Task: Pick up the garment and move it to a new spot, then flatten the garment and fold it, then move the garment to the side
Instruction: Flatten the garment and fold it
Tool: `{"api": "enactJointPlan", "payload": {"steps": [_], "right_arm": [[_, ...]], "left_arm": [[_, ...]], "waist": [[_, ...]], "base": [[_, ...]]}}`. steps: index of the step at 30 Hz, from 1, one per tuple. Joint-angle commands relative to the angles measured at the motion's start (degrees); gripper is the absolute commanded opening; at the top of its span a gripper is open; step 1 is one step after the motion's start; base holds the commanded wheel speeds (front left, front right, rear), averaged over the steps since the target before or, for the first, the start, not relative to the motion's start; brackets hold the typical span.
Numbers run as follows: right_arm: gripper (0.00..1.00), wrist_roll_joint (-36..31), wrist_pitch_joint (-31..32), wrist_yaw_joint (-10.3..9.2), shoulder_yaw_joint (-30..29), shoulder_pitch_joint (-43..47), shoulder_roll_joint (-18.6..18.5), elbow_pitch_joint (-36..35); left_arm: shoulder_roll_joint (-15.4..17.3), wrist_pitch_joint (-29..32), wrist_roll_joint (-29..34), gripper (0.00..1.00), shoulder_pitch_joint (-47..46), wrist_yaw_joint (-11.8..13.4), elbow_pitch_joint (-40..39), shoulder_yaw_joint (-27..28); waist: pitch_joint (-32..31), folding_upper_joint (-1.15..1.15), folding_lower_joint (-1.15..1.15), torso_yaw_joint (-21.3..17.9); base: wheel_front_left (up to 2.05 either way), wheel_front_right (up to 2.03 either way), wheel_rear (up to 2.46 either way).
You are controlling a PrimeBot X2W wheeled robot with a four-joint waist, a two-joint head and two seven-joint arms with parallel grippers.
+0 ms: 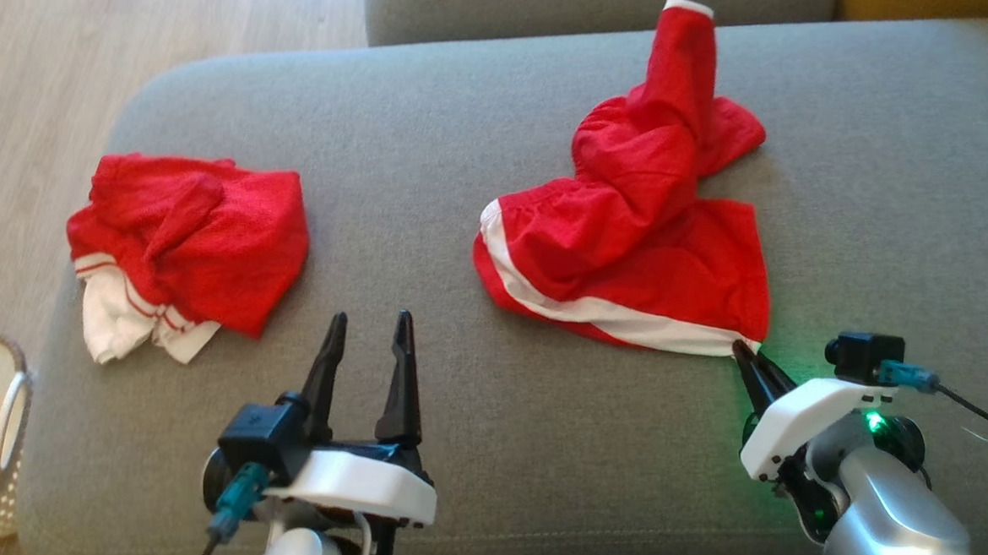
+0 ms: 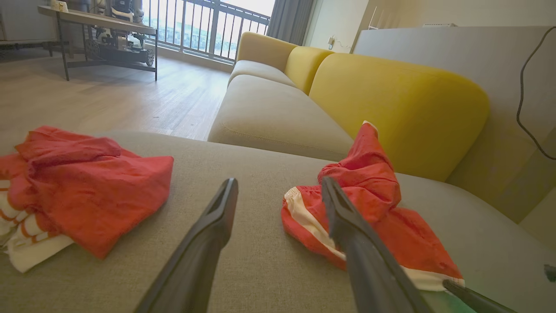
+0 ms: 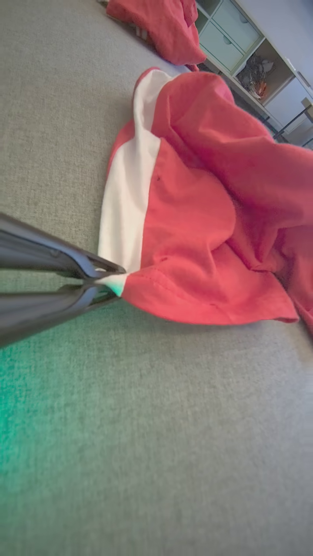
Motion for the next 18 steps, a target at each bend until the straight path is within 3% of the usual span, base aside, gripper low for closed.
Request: {"api": "enactJointPlan", "payload": {"steps": [1,6,13,18], "right_arm": [[0.0,-0.93,-0.99,-0.02,1.49,-1.94,0.17,-1.41],[0.0,-3.99,-0.36,-0.02,0.64,-1.53,0.17,-2.86],[0.0,-11.72,8.22,-0.02,-2.61,1.38,0.16,-11.05],[0.0,-17.73,16.74,-0.02,-8.38,5.97,0.16,-23.88]], "left_arm": [[-0.12,-0.3,0.67,1.0,-1.85,-0.07,-1.75,2.54],[-0.12,-0.3,0.63,1.0,-1.11,-0.34,-1.71,3.63],[-0.12,-0.31,1.17,1.0,-1.23,-0.47,0.23,4.64],[-0.12,-0.31,1.53,1.0,-3.89,-0.77,4.67,3.3]], "waist": [[-1.22,0.0,-0.01,-1.07],[-3.0,0.0,-0.01,-3.09],[-3.26,0.0,-0.01,-8.06],[-1.54,0.0,-0.01,-12.23]], "base": [[0.0,0.0,0.0],[0.0,0.0,0.0],[0.0,0.0,0.0],[0.0,0.0,0.0]]}}
